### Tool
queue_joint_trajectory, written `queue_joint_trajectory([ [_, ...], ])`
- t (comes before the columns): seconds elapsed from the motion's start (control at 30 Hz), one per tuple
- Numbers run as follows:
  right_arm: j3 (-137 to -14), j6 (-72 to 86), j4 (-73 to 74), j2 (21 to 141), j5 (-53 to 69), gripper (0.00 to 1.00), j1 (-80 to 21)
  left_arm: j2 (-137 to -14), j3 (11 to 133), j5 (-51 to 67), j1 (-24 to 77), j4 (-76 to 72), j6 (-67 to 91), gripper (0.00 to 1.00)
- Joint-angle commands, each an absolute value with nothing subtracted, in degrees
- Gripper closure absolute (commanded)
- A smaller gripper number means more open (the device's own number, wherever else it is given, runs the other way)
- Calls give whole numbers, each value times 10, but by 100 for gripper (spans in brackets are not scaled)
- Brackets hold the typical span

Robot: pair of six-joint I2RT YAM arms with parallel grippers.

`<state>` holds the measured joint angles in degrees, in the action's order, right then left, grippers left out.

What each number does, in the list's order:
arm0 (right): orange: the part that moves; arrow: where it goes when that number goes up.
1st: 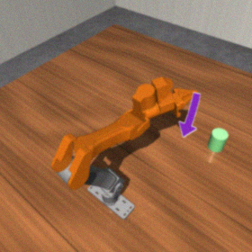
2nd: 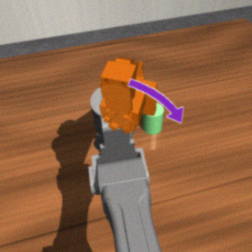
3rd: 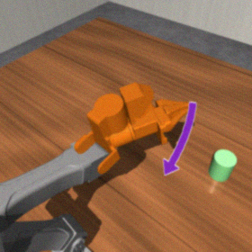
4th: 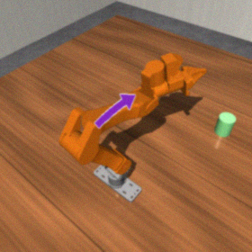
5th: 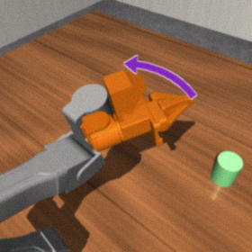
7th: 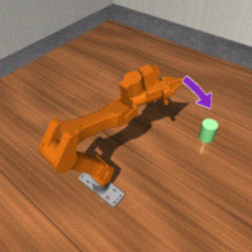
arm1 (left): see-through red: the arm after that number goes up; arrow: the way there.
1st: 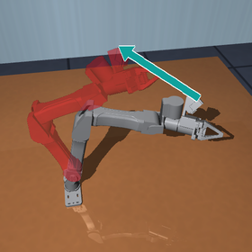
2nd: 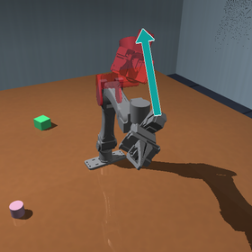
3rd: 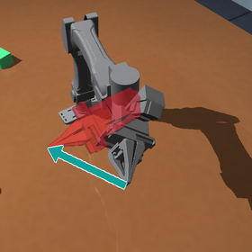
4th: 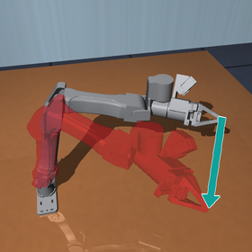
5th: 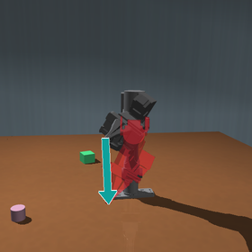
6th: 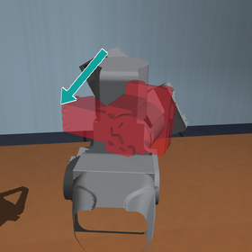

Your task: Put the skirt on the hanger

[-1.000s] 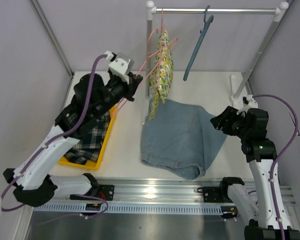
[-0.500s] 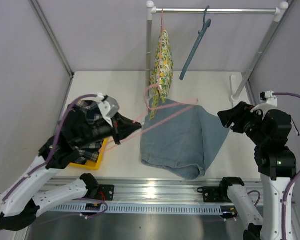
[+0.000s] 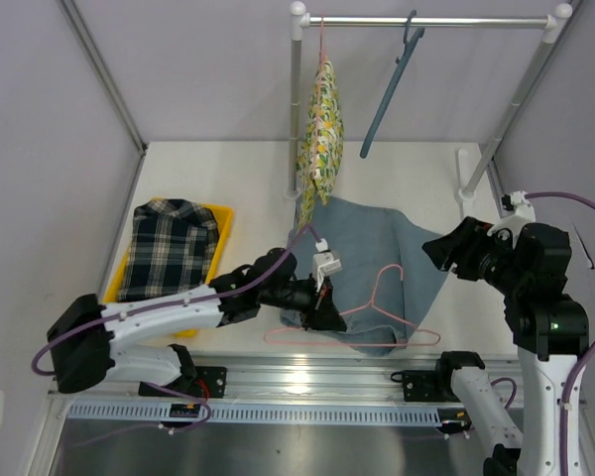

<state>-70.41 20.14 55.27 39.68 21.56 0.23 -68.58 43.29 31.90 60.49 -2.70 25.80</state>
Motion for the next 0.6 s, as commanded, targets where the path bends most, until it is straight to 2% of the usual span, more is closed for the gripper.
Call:
queue_joint_trajectory([
  [0.0, -679, 186, 568, 396, 249, 39, -22, -732, 421, 377, 606, -176, 308, 100],
  [0.17, -606, 215, 548, 377, 215, 41, -83, -820, 407, 397, 578, -238, 340, 100],
  [0.27, -574, 250, 525, 367, 164, 43, -154, -863, 391, 428, 550, -306, 371, 100],
  [0.57, -515, 337, 505, 371, -24, 45, -386, -920, 374, 456, 534, -349, 384, 100],
])
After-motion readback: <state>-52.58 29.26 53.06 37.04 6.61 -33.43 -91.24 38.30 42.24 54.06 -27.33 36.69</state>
